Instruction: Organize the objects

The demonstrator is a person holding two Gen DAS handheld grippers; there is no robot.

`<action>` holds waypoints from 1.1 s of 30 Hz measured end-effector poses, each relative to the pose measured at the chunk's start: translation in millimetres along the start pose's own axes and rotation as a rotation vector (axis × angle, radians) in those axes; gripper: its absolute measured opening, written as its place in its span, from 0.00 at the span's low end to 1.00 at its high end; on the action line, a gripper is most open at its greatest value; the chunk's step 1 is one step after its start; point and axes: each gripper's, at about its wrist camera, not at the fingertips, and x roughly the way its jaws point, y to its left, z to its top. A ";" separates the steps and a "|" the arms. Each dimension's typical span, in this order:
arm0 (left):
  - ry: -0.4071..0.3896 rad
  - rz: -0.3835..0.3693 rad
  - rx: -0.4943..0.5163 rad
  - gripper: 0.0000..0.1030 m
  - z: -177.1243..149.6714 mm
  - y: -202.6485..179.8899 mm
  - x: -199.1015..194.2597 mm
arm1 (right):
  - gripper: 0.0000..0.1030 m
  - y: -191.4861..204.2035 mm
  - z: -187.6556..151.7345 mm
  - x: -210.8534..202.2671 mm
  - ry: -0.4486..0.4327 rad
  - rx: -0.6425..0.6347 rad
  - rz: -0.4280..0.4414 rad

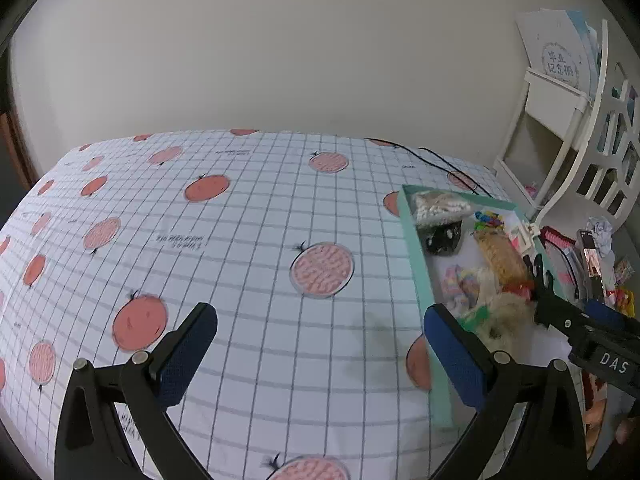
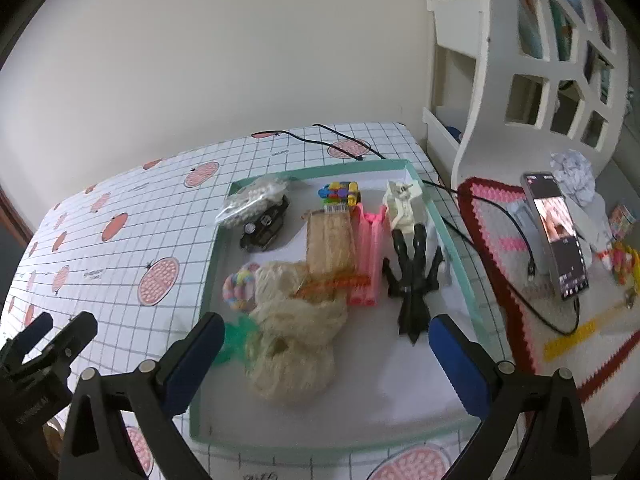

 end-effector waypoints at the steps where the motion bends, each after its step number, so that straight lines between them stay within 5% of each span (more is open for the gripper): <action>1: 0.001 0.006 0.000 1.00 -5.0 2.9 -3.1 | 1.00 1.1 -3.6 -1.3 0.001 -0.001 0.001; 33: -0.003 0.015 0.007 1.00 -106.9 41.0 -55.3 | 1.00 32.9 -113.0 -46.4 -0.069 -0.037 0.039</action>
